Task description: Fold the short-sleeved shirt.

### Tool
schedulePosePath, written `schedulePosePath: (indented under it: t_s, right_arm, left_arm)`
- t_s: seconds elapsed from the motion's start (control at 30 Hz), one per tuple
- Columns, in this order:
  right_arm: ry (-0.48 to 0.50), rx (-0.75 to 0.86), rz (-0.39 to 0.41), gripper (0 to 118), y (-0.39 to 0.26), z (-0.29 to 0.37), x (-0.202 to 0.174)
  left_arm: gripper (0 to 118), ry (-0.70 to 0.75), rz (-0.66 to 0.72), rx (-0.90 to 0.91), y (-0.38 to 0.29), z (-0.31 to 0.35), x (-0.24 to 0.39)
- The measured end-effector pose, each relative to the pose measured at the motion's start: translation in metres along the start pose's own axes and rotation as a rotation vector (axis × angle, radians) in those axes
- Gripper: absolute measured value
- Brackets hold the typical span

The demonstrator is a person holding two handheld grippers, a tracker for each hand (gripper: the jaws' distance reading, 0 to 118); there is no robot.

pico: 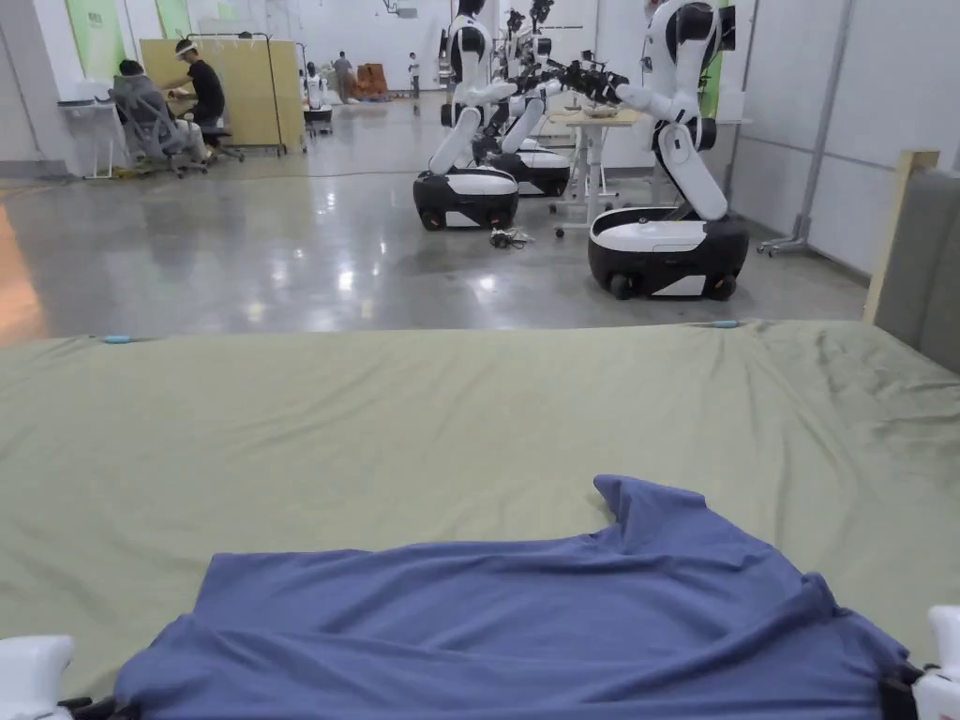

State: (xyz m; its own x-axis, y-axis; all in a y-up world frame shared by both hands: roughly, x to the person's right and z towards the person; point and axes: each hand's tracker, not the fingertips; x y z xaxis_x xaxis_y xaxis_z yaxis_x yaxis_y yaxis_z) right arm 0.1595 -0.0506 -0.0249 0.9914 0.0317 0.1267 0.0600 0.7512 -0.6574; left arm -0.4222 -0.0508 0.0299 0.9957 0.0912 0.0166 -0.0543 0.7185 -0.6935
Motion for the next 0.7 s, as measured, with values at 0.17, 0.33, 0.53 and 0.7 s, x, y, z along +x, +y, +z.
schedulePosePath:
  t_s: [0.17, 0.33, 0.53, 0.7]
  right_arm:
    - [0.004, -0.023, -0.001, 7, -0.059, 0.05, 0.002]
    - [0.007, -0.05, 0.011, 7, -0.086, 0.054, -0.001]
    - [-0.008, -0.007, -0.028, 68, -0.089, 0.067, 0.005]
    - [0.072, 0.201, -0.071, 68, -0.057, 0.115, 0.002]
  left_arm:
    - [6, -0.021, -0.018, -0.034, -0.06, 0.042, 0.006]
    - [6, -0.032, 0.053, -0.039, -0.093, 0.049, -0.002]
    - [63, -0.035, 0.123, 0.132, -0.108, 0.077, 0.005]
    - [65, -0.034, 0.113, 0.422, -0.077, 0.128, 0.031]
